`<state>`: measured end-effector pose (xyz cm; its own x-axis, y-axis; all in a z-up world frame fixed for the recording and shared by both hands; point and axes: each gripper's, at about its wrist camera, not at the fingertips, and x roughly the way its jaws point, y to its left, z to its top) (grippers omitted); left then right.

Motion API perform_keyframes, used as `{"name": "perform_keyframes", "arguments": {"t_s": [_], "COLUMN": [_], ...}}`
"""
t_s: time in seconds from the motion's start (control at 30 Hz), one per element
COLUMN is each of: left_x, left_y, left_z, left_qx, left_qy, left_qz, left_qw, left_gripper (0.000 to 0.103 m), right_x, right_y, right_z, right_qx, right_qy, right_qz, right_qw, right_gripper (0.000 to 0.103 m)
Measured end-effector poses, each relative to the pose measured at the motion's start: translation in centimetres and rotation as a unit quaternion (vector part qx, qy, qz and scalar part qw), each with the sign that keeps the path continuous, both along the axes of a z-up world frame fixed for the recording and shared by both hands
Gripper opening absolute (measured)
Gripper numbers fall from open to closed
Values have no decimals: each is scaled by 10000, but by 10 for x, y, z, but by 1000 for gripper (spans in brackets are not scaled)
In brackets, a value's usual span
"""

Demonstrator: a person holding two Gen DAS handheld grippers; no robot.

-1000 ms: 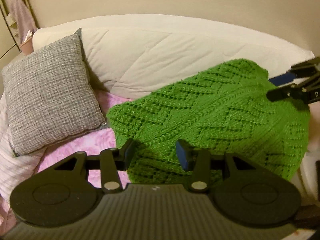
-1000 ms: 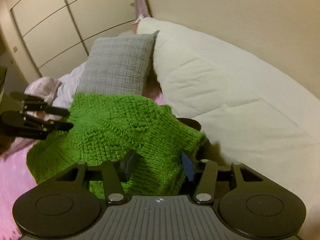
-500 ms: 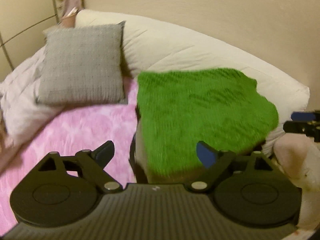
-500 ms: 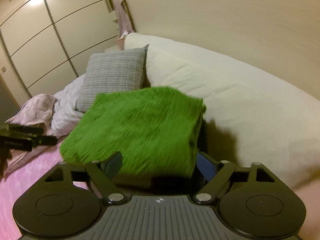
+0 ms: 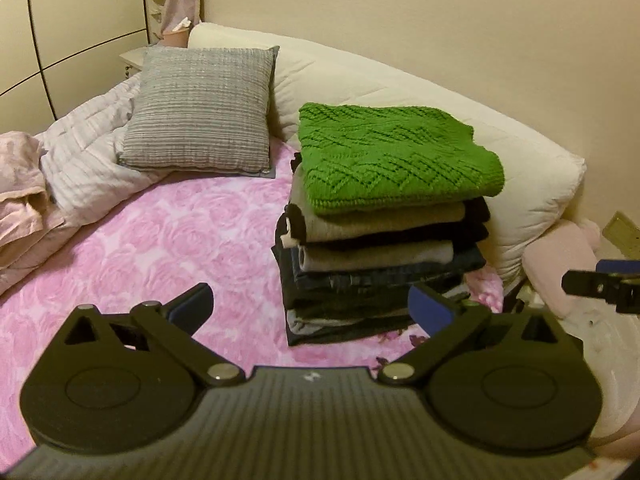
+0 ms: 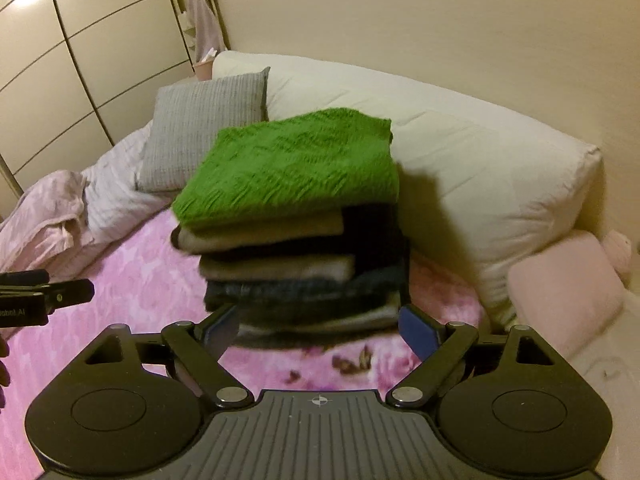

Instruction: Fold clothes

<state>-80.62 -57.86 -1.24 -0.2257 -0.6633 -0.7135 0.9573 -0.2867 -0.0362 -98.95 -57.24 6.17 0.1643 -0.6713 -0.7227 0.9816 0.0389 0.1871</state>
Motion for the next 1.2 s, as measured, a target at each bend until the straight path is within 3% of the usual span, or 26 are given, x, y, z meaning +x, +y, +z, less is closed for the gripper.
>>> {"name": "perform_keyframes", "arguments": {"t_s": [0.23,0.67,0.83,1.0,1.2], "left_x": [11,-7,-17,-30,-50], "left_y": [29,56,67,77,80], "left_z": [4,8,7,7,3], "left_qx": [14,212,3,-317,-336], "left_qy": [117,149,93,-96,-228], "left_qz": [205,529,546,374,11], "left_qw": [9997,9983,9985,9988,9992], "left_gripper": [102,102,102,102,102], "right_x": [14,9,4,-1,-6], "right_y": [33,42,48,50,53], "right_z": [9,18,18,17,15], "right_qx": [61,196,186,154,164], "right_qy": [113,307,353,487,554], "right_qz": [-22,130,151,156,151], "right_qw": [9999,9993,9991,9986,9982], "right_gripper": [85,88,88,88,88]}}
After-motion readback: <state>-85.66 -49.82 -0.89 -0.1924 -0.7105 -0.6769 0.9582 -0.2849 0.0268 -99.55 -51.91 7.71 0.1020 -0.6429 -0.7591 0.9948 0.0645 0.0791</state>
